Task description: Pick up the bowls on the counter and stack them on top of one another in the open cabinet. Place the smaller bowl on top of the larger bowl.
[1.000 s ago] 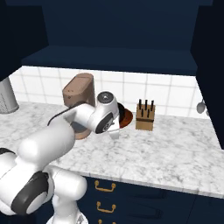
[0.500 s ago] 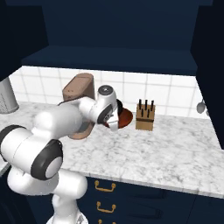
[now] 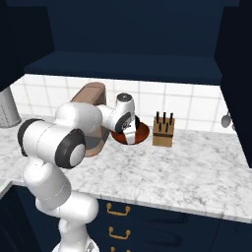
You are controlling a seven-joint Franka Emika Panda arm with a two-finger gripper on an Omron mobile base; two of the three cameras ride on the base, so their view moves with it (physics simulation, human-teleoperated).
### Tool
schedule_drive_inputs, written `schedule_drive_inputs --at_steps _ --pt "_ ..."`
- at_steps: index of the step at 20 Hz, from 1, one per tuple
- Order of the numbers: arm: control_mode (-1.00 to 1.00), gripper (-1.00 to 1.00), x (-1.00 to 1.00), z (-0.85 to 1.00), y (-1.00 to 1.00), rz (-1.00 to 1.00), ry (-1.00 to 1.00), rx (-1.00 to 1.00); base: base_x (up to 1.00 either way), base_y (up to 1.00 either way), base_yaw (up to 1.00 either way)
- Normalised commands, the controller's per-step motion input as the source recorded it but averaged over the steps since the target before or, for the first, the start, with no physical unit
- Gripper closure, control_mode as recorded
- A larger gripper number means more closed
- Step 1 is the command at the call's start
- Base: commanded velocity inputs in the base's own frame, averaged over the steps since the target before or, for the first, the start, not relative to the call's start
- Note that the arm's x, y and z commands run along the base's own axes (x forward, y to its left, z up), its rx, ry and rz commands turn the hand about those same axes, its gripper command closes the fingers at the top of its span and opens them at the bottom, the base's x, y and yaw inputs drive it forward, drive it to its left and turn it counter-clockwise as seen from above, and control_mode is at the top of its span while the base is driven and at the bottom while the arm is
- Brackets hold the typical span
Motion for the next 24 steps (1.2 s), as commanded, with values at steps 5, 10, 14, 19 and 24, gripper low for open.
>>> schedule_drive_inputs --at_steps 5,10,14,19,24 --pt "-1.0 1.0 0.47 -0.5 0.0 0.0 0.03 0.02 0.0 0.0 0.0" --pt "-1.0 1.0 0.26 -0.46 -0.07 0.0 0.0 0.03 0.0 0.0 0.0" --pt "-1.0 1.0 0.18 -0.33 0.0 0.0 0.02 0.0 0.0 0.0 0.0" --pt "-1.0 1.0 0.31 -0.11 0.0 0.0 0.01 0.0 0.0 0.0 0.0" --pt "-1.0 -1.0 0.21 0.0 0.0 0.0 -0.01 0.0 0.0 0.0 0.0"
